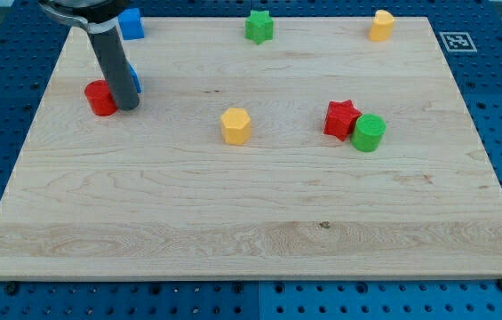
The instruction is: Slide the blue triangle towards the red star
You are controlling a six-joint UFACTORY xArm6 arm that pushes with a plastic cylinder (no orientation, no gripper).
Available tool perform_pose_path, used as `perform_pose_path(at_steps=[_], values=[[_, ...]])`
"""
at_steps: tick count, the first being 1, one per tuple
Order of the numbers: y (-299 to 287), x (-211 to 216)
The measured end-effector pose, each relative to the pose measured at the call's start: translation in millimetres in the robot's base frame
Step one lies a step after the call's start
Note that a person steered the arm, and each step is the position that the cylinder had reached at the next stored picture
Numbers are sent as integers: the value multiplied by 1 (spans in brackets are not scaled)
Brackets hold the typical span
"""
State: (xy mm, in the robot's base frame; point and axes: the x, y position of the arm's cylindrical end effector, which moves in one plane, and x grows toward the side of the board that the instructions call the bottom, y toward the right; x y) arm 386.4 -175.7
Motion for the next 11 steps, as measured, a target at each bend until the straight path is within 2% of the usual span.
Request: perform_pose_path(at_steps=[2, 5, 8, 10, 11], values=[[9, 0], [9, 23], [11, 8], [8, -31], [8, -32]])
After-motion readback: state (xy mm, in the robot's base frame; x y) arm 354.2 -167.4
